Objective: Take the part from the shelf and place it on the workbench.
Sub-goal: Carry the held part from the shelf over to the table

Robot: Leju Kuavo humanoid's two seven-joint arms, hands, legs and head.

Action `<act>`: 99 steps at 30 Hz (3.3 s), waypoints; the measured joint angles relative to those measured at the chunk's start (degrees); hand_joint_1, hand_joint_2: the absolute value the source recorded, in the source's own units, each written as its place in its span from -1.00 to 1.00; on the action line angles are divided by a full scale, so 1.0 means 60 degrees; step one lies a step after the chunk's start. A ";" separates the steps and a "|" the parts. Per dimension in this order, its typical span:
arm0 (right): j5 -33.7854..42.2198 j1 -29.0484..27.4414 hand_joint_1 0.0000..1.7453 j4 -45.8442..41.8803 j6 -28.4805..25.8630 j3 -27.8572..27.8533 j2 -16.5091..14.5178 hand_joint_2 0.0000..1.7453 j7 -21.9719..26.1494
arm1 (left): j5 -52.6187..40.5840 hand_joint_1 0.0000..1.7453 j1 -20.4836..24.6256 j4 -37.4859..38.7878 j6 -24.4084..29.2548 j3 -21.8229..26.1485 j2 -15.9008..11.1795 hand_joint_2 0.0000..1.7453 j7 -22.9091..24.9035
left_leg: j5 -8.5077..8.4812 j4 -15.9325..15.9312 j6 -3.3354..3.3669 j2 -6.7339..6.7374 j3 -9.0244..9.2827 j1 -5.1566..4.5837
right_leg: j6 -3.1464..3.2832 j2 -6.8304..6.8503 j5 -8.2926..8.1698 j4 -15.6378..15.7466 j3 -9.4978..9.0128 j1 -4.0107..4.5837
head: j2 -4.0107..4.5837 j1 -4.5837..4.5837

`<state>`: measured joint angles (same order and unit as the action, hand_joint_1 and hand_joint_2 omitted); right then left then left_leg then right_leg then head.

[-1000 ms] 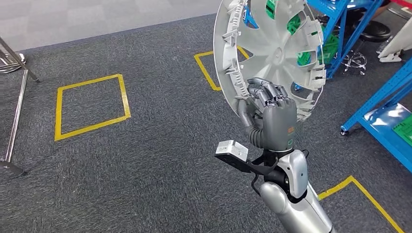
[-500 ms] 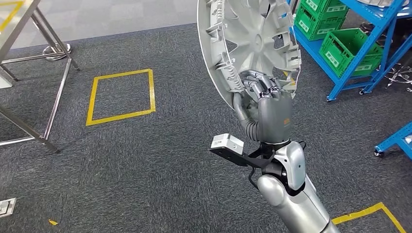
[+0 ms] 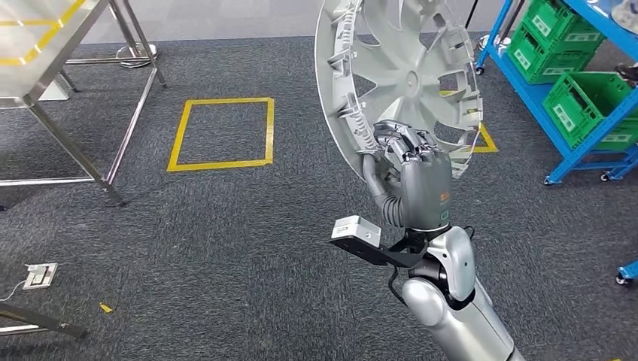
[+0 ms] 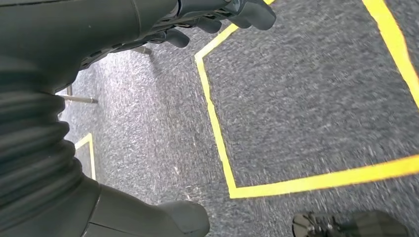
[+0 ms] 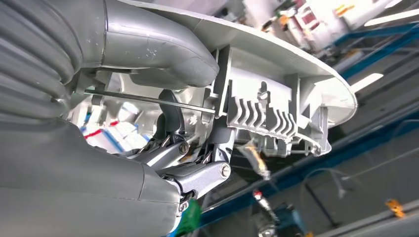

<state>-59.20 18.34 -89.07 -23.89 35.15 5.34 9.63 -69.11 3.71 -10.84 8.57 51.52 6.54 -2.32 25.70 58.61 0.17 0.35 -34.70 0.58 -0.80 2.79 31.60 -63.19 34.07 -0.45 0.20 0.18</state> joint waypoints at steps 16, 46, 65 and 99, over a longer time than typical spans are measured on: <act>-0.0039 0.0115 1.00 0.0003 0.0076 0.0000 0.0106 1.00 -0.0145 | -0.0251 -1.00 0.0083 0.0020 -0.0114 -0.0029 0.0096 1.00 0.0067 | 0.0506 0.1083 -0.0400 -0.0517 -0.0715 -0.0030 | 0.0491 -0.0407 -0.0703 0.0794 -0.0156 0.0009 | 0.0000 -0.0036; -0.0322 0.0435 1.00 -0.0016 0.0524 0.0006 -0.0364 1.00 -0.0251 | -0.0084 -1.00 0.0111 0.0008 -0.0034 -0.0018 0.0052 1.00 0.0166 | 0.0337 0.0749 -0.0365 -0.0565 -0.0513 -0.0012 | 0.0435 -0.0541 -0.0744 0.0814 -0.0157 -0.0045 | 0.0000 -0.0039; -0.0172 0.0655 1.00 0.0357 0.0467 0.0015 -0.0479 1.00 -0.0092 | -0.0260 -1.00 0.0246 -0.0001 0.0083 -0.0017 0.0049 1.00 0.0394 | -0.0079 0.0022 0.0081 -0.0420 -0.0055 0.0023 | -0.0033 -0.0409 0.0680 -0.2051 0.1046 -0.0007 | 0.0000 0.0028; -0.0338 0.0343 1.00 0.0273 0.0165 0.0006 -0.0418 1.00 -0.0229 | 0.0272 -1.00 0.0338 -0.0026 0.0185 0.0220 -0.0047 1.00 0.0292 | -0.0141 0.0040 0.0046 -0.0741 -0.0067 0.0035 | 0.0028 -0.0689 -0.0311 -0.0466 0.0362 -0.0048 | 0.0000 0.0004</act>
<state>-61.23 20.40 -87.43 -22.90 35.18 2.83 8.26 -67.48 5.73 -10.99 9.68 52.84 6.25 -0.57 24.86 58.85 0.44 -4.10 -35.10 0.78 -0.64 -1.34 29.73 -65.98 36.24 -0.74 0.20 0.20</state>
